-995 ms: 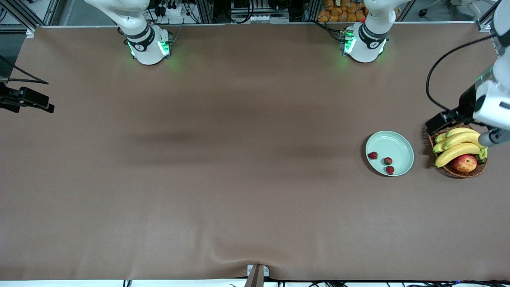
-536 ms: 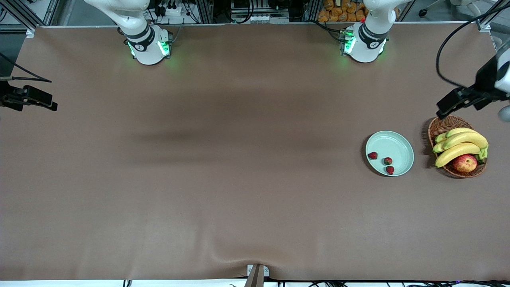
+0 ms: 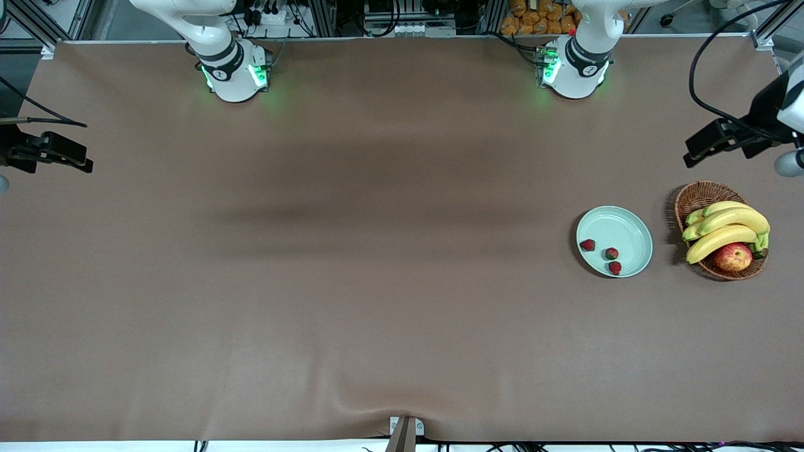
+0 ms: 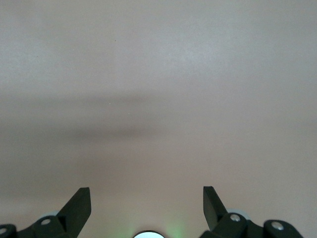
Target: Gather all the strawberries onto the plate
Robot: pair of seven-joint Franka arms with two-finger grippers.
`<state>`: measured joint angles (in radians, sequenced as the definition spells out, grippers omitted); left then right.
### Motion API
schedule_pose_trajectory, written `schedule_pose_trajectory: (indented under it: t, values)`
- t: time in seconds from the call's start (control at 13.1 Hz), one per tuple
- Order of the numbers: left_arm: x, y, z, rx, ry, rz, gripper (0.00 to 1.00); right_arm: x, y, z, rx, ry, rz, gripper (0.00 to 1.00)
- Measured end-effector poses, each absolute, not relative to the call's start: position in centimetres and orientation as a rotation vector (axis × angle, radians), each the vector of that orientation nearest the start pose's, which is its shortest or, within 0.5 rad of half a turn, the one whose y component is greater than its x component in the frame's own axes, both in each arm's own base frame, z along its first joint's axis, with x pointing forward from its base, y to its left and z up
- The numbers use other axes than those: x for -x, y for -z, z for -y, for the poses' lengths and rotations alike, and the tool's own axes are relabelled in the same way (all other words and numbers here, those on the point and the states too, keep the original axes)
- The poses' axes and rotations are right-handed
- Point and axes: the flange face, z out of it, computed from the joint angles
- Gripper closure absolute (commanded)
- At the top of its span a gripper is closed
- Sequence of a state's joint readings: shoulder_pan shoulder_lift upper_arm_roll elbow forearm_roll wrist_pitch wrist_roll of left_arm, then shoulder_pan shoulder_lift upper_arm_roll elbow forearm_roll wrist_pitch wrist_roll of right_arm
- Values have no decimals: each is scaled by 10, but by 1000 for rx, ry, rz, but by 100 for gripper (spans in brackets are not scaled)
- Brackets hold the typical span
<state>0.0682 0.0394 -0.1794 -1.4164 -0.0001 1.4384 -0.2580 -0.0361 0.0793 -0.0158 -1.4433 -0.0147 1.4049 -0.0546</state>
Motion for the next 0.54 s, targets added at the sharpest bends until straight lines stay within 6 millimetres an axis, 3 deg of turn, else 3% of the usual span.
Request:
schedule_pose_trajectory:
  t: [0.54]
  values:
    - [-535,-664,58,3147,-71,208,0,-561,-626,32,3146,-186,-2,0]
